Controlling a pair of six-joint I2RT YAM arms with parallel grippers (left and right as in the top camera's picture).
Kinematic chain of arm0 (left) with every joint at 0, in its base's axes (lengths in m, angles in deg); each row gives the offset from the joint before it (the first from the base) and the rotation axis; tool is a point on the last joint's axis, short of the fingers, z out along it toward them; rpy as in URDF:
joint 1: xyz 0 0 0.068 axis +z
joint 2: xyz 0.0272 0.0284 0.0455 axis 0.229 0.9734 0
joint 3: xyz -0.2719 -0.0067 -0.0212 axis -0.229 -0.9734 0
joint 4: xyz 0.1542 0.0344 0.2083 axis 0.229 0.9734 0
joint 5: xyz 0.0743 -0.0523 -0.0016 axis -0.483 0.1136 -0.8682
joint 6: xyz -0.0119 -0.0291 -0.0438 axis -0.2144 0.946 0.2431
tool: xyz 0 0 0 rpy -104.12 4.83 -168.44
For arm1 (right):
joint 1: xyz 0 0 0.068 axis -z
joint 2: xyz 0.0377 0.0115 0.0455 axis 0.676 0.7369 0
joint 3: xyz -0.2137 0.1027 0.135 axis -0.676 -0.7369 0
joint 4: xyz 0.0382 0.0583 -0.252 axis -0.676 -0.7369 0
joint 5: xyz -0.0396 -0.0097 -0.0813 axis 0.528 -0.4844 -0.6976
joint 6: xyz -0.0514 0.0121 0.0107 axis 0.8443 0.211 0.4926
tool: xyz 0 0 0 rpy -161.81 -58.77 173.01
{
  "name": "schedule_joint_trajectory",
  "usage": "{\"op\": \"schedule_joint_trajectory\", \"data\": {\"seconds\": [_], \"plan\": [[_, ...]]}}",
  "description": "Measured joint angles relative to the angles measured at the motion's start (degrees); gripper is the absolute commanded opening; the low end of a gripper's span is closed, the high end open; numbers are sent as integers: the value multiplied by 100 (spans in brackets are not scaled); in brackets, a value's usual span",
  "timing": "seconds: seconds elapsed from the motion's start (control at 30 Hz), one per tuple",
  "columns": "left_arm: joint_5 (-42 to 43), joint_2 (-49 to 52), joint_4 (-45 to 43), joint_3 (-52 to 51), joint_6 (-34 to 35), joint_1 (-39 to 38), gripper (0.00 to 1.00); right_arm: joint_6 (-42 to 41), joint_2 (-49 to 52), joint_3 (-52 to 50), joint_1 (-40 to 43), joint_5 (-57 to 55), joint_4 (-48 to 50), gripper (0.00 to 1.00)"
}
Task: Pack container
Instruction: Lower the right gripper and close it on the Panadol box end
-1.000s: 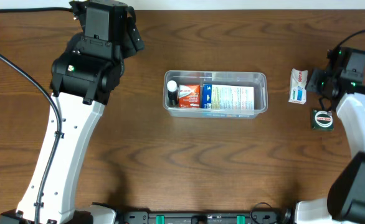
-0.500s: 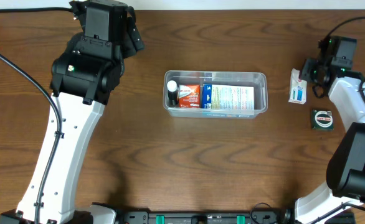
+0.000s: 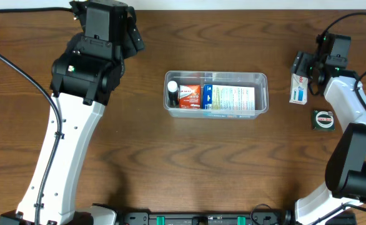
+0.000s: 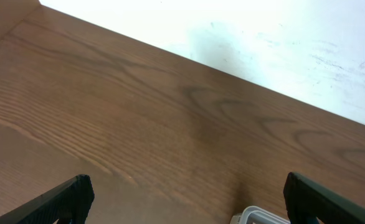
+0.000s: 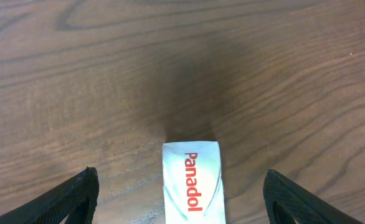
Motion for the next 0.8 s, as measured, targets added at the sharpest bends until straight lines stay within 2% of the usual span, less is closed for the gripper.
{"op": "schedule_joint_trajectory", "data": {"seconds": [0.47,0.57,0.67,0.8], "plan": [[0,0,-2,0,2,0,98,-175,1281,31,-9,-127,149,81],[0,0,-2,0,0,0,98,-79,1300,42,-15,-168,149,74],[0,0,0,0,2,0,98,15,1303,42,-13,-168,146,61],[0,0,0,0,0,0,98,35,1303,68,-15,-157,50,57]]}}
